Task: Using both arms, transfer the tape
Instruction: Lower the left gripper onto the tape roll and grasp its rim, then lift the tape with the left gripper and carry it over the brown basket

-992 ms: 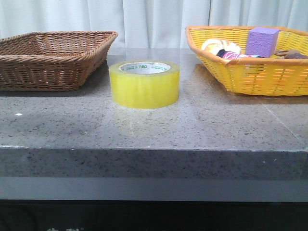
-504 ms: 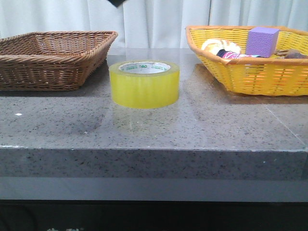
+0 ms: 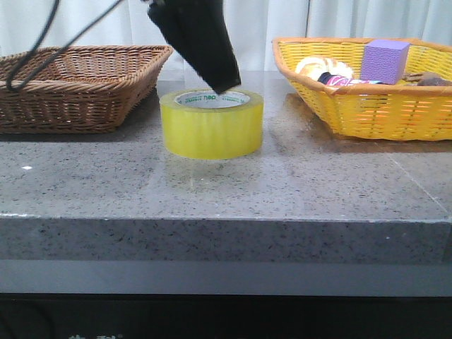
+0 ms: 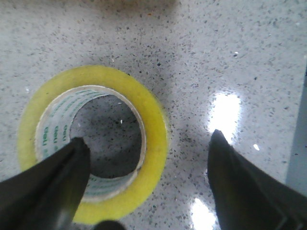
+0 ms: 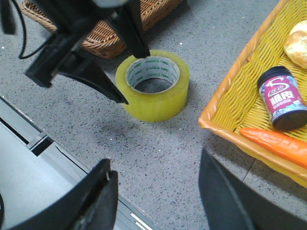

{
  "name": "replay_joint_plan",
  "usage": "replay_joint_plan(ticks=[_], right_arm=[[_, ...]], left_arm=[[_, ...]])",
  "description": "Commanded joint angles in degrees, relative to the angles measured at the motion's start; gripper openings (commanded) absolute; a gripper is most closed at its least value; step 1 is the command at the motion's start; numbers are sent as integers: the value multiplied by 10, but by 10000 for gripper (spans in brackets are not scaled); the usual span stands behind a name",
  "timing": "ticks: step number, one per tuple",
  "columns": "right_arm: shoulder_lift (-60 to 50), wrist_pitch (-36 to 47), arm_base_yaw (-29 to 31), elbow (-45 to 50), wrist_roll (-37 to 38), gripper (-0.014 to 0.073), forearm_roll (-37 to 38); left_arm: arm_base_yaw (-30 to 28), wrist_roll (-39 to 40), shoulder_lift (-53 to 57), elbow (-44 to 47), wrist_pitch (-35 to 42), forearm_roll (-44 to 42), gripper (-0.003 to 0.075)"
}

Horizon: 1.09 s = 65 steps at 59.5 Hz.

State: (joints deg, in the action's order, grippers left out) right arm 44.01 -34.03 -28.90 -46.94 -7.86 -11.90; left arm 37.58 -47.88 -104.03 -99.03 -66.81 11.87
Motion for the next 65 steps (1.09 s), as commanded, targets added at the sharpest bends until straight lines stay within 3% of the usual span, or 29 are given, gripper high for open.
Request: replay_joint_plan(ticks=[1,30,35,45,65], right_arm=[[-4,40,3,-14,-2,414,-4],[-4,40,3,-14,-2,414,-4],[-4,40,3,-14,-2,414,-4],[-4,40,3,-14,-2,414,-4],[-4,40,3,-14,-2,414,-4]], left_arm=[[4,-2,5,-26,14,23,495],[4,-8,-63,-27,21,27,484],[4,-8,-66,-27,18,27,405],[4,5,-66,-28,18,27,173],[4,70,-65,-92,-17,11,160]])
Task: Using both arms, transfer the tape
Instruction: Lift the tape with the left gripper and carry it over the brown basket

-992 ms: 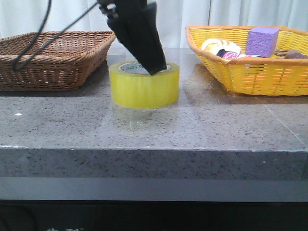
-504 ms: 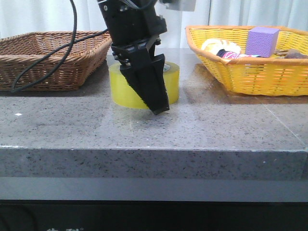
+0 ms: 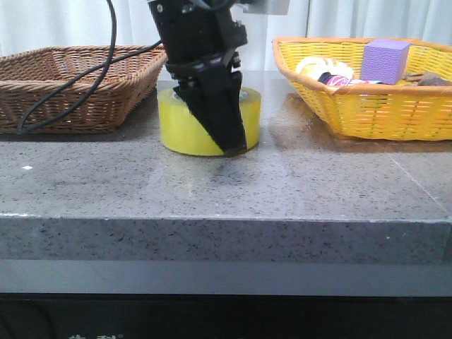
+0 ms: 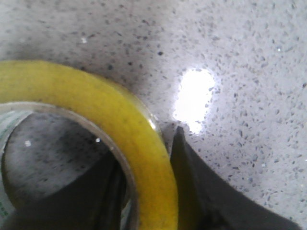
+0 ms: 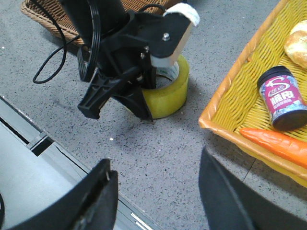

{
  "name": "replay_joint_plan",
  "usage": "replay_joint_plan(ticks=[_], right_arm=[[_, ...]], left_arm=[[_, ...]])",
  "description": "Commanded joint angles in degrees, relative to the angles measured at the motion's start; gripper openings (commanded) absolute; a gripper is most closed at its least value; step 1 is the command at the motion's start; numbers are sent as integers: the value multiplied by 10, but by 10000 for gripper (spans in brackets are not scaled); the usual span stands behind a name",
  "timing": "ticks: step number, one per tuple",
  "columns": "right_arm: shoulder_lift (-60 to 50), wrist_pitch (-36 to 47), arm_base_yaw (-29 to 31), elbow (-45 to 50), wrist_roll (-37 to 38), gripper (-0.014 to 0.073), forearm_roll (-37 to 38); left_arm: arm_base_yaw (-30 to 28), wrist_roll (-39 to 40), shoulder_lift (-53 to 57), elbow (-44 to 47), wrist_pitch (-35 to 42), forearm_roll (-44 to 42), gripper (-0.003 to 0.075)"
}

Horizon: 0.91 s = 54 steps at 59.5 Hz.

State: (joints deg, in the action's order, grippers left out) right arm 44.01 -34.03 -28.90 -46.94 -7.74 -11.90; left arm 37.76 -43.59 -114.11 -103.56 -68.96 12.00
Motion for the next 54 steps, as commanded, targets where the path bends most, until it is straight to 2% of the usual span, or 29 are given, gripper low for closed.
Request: replay_joint_plan(ticks=[1,10,26,44,54], right_arm=[[-4,40,3,-14,-3,414,-4],[-4,40,3,-14,-3,414,-4],[-4,40,3,-14,-3,414,-4],[-4,40,3,-14,-3,414,-4],[-4,40,3,-14,-3,414,-4]], left_arm=[[3,36,36,-53,2,10,160],[3,89,36,-120,-18,-10,160],[-9,270,36,-238,-46,-152,159],[-103,343,34,-256,-46,-157,159],[-159,355,27,-256,-46,-156,159]])
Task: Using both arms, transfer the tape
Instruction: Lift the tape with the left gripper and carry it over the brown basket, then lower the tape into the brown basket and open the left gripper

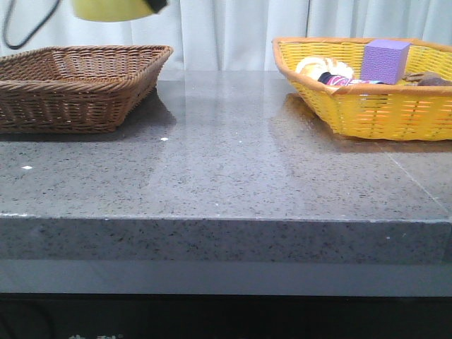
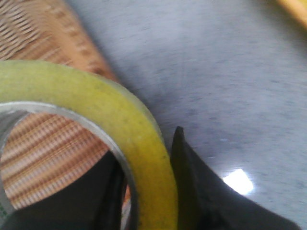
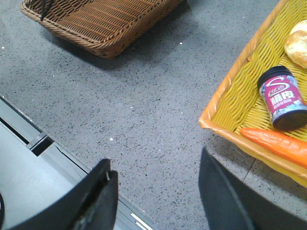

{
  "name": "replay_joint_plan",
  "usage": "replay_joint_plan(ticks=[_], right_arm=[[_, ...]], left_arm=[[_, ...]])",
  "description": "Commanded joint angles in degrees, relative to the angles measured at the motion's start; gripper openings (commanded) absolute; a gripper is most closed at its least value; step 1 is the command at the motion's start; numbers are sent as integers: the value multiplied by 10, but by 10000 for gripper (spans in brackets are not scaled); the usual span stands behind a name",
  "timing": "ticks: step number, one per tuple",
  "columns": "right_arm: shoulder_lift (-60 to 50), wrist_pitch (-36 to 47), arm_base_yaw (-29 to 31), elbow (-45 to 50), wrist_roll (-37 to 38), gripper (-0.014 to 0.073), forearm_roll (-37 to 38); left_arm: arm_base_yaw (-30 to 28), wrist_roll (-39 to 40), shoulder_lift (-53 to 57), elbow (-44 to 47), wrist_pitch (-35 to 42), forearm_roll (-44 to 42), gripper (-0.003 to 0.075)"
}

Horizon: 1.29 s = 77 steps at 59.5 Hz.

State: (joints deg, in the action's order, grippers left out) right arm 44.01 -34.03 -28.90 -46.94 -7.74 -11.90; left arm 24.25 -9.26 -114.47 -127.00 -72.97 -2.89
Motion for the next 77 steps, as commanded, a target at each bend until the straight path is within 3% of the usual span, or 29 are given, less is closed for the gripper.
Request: replay_joint_plan(ticks=[1,13,40,56,77], right_arm=[[-4,40,3,-14,-3,414,-4],[-4,40,3,-14,-3,414,-4],[-4,40,3,-14,-3,414,-4],[-4,40,3,-14,-3,414,-4],[-4,40,3,-14,-3,414,-4]], left_arm=[[-29,12,29,-21,-6,-7,159],[-68,13,-1,-21,-6,3,159],[-73,13,-61,-17,2,3,163],[-73,16,-65,-17,-4,3,400],[-73,38,11,-17,-5,22,400]])
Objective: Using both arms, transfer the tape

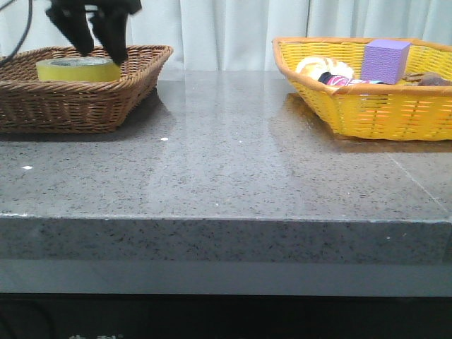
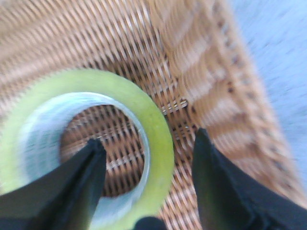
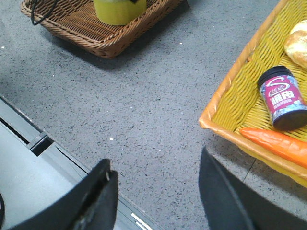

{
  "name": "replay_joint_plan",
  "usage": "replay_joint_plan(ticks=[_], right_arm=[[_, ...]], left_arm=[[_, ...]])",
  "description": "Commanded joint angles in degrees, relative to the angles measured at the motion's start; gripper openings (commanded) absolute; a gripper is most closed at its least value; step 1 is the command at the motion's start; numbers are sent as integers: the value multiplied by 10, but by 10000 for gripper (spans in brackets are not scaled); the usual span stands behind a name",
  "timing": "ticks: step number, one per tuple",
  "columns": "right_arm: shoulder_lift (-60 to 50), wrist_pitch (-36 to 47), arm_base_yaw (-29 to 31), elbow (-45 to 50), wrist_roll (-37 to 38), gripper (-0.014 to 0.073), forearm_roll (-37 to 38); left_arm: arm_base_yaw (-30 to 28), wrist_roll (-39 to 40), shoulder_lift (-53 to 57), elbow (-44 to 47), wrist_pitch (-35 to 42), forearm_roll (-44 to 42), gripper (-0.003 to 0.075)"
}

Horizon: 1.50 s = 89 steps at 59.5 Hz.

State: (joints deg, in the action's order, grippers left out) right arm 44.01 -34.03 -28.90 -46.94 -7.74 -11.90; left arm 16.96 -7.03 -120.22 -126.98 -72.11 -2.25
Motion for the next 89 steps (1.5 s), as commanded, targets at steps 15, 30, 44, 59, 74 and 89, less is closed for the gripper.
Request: replay_joint_plan(ticks=[15,30,44,59,74,89], right_arm=[[-4,40,3,-14,-3,414,-4],[-4,40,3,-14,-3,414,-4],[-4,40,3,-14,-3,414,-4],[-4,38,3,-14,-3,414,-6],[-4,42,4,-14,1,412,52],[-4,45,4,-14,25,295,70]], left_arm=[[1,41,180,21,-14,58,400],[26,41,324,163,31,64,400],[73,41,458,358,122,64,400],[117,41,591,574,242,64,400],[121,41,705,744,364,64,400],[121,41,785,825,408,66,400]])
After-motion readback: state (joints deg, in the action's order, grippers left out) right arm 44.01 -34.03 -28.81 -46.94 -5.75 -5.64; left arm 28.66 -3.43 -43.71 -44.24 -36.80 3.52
